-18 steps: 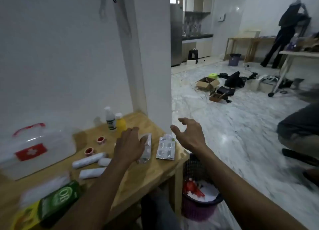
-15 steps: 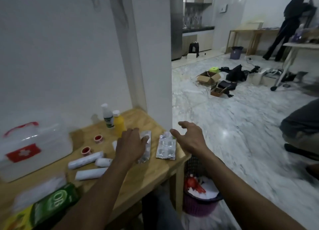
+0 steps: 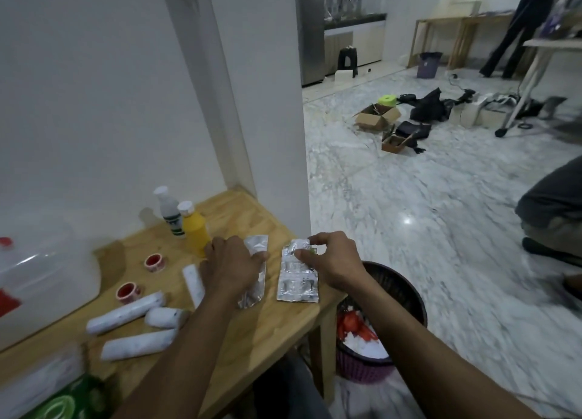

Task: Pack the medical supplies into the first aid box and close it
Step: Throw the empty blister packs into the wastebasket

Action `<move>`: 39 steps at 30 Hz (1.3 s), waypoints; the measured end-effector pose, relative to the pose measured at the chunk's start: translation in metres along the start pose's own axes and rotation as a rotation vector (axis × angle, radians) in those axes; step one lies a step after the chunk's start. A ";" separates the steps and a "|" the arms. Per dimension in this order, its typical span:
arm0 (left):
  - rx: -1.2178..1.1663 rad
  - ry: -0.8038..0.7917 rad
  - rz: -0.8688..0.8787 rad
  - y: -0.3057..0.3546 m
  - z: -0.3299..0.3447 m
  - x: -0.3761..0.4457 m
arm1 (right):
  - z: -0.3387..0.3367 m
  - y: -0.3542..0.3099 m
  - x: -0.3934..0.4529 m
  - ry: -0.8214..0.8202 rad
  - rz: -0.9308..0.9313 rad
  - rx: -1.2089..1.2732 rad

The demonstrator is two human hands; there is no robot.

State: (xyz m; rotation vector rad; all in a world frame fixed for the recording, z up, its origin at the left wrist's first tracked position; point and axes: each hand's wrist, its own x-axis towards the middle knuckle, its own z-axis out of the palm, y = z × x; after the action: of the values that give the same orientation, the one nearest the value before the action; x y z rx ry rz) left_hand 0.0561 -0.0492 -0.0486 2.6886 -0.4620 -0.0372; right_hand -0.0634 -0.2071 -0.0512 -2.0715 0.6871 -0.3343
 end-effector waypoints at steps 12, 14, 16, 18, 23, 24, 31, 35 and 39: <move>-0.219 -0.202 -0.162 0.012 -0.013 0.013 | 0.004 -0.002 -0.001 0.110 0.008 0.075; -0.300 -0.196 -0.171 0.013 -0.015 0.013 | 0.003 -0.003 -0.002 0.115 0.010 0.087; -0.380 -0.171 -0.192 0.014 -0.017 0.011 | 0.001 -0.003 -0.002 0.120 0.008 0.102; -0.450 -0.141 -0.187 0.015 -0.019 0.006 | -0.001 -0.003 -0.003 0.129 0.002 0.117; -0.610 -0.051 -0.175 0.013 -0.021 0.001 | -0.008 -0.007 -0.004 0.164 -0.017 0.155; -0.624 -0.045 -0.167 0.013 -0.022 0.001 | -0.010 -0.008 -0.005 0.175 -0.022 0.159; -0.762 0.046 -0.070 0.035 -0.036 -0.006 | -0.039 -0.019 -0.014 0.320 -0.043 0.208; -0.819 0.145 0.012 0.072 -0.049 -0.013 | -0.072 -0.023 -0.018 0.463 -0.064 0.258; -0.871 0.222 0.114 0.121 -0.052 -0.019 | -0.114 -0.016 -0.015 0.618 -0.083 0.266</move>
State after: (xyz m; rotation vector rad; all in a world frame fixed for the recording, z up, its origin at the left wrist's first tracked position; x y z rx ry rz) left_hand 0.0052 -0.1271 0.0465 1.7864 -0.4030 0.0762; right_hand -0.1247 -0.2689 0.0261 -1.7398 0.8594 -1.0817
